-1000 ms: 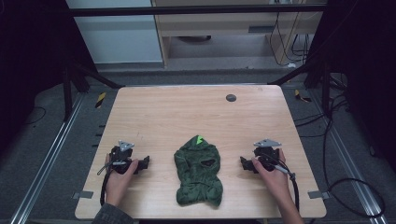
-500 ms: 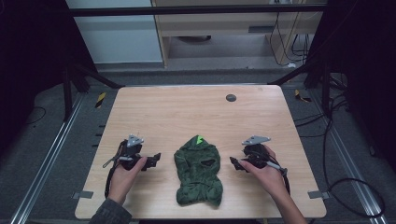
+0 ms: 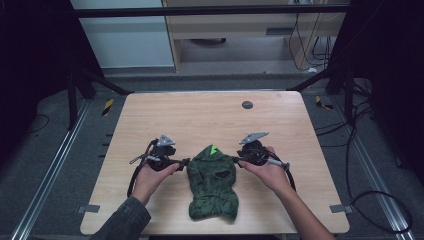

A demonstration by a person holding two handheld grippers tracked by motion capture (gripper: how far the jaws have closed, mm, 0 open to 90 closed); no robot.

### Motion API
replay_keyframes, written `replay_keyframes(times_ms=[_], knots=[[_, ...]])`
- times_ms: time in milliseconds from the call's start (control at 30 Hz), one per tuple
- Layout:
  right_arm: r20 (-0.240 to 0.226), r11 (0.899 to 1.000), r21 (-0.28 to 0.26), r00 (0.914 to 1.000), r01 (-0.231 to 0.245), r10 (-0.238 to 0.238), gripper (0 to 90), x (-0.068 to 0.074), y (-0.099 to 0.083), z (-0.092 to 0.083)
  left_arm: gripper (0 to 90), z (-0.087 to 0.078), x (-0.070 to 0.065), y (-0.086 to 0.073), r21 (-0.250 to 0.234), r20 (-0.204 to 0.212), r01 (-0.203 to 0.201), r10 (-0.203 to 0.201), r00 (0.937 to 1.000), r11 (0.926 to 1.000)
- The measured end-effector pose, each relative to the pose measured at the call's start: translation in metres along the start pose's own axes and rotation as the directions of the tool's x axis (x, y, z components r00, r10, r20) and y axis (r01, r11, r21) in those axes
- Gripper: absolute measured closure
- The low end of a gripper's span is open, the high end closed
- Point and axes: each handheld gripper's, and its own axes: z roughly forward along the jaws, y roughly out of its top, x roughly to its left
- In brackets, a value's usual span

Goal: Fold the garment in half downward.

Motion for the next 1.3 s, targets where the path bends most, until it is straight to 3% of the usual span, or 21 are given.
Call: replay_keyframes(times_ms=[133, 467, 733, 833, 1067, 1133, 1167, 1300], knots=[[-0.024, 1.0, 0.011, 0.9995, -0.018, 0.019, 66.4, 0.001, 0.004, 0.011, 30.3, 0.005, -0.002, 0.001, 0.016, 0.0, -0.015, 0.015, 0.9999, 0.9998], [-0.029, 0.996, 0.09, 0.9996, -0.001, 0.003, 54.9, 0.004, 0.006, 0.037, 26.1, 0.013, -0.001, -0.002, 0.051, -0.012, -0.031, 0.032, 0.9994, 0.9982], [-0.031, 0.993, 0.109, 0.999, 0.036, -0.032, 64.6, 0.009, 0.006, 0.041, 27.1, 0.023, 0.0, -0.006, 0.094, 0.004, -0.032, 0.031, 0.9995, 0.9951], [-0.046, 0.993, 0.113, 0.9982, 0.044, -0.039, 73.8, 0.011, 0.006, 0.041, 31.0, 0.027, 0.001, -0.008, 0.11, 0.027, -0.027, 0.024, 0.9994, 0.9936], [-0.065, 0.992, 0.11, 0.9967, 0.056, -0.049, 81.2, 0.013, 0.005, 0.041, 38.1, 0.036, 0.001, -0.01, 0.133, 0.06, -0.026, 0.018, 0.9981, 0.9908], [-0.065, 0.992, 0.11, 0.9966, 0.058, -0.051, 81.8, 0.013, 0.005, 0.041, 48.1, 0.037, 0.0, -0.009, 0.131, 0.072, -0.032, 0.023, 0.9972, 0.9908], [-0.067, 0.992, 0.112, 0.9966, 0.055, -0.048, 82.0, 0.013, 0.005, 0.041, 48.1, 0.037, -0.001, -0.008, 0.132, 0.082, -0.039, 0.028, 0.9962, 0.9904], [-0.067, 0.992, 0.115, 0.9966, 0.056, -0.049, 83.0, 0.013, 0.006, 0.04, 67.9, 0.038, -0.004, -0.008, 0.138, 0.124, -0.054, 0.036, 0.9916, 0.9889]])
